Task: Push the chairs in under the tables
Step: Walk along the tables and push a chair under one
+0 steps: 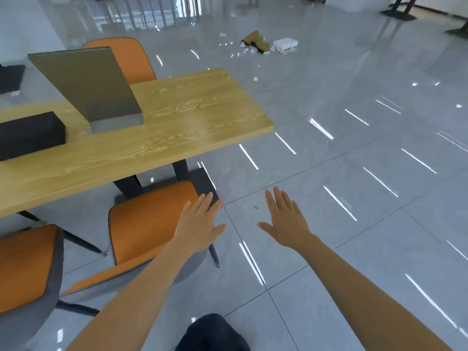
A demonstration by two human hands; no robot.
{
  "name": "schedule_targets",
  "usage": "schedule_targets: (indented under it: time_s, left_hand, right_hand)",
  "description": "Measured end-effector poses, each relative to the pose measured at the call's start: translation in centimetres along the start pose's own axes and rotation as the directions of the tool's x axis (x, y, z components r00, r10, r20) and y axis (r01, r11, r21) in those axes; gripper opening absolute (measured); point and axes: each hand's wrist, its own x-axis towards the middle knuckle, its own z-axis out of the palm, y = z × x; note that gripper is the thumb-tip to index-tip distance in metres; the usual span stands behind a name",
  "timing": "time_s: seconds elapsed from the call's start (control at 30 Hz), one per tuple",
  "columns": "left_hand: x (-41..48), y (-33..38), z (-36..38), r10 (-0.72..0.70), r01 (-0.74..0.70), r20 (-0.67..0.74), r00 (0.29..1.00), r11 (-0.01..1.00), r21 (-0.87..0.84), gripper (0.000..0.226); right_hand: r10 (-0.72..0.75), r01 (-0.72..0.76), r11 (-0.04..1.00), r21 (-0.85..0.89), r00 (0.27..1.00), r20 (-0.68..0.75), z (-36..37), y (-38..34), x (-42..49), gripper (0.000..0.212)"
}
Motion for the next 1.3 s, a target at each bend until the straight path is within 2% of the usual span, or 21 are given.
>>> schedule_targets:
  time_s: [0.3, 0.47, 0.77, 1.07, 1.3]
  left_hand:
    - [12.9, 5.0, -2.2, 0.013, -0.013, -0.035, 0.999, 1.0, 0.008, 0.065]
    - [24.8, 7.6, -5.1, 0.014, -0.017, -0.101, 0.995, 0.999, -0.029, 0.066]
    - [45.8, 9.9, -10.7, -0.04, 0.025, -0.145, 0.989, 0.994, -0.11, 0.067]
    - [62.9, 8.4, -13.0, -0.231, 0.217, -0.121, 0.965, 0.969, -0.117, 0.068]
    - [74.9, 6.6, -15.9, -0.49, 0.474, -0.046, 0.871, 0.861, -0.185, 0.07]
  right_hand:
    - [0.056, -0.047, 0.994, 0.096, 0.994, -0.099, -4.3, 10.5, 6.9, 0.082]
    - [0.059, -0.043, 0.993, 0.113, 0.988, -0.14, -8.5, 16.4, 15.4, 0.081]
    - [0.034, -0.024, 0.997, 0.079, 0.992, -0.123, -18.6, 26.5, 32.4, 0.08]
    - [-0.145, 0.152, 0.987, 0.061, 0.984, -0.105, -24.4, 33.6, 52.5, 0.081]
    - [-0.369, 0.369, 0.929, 0.021, 0.93, -0.009, -30.8, 37.4, 69.6, 0.082]
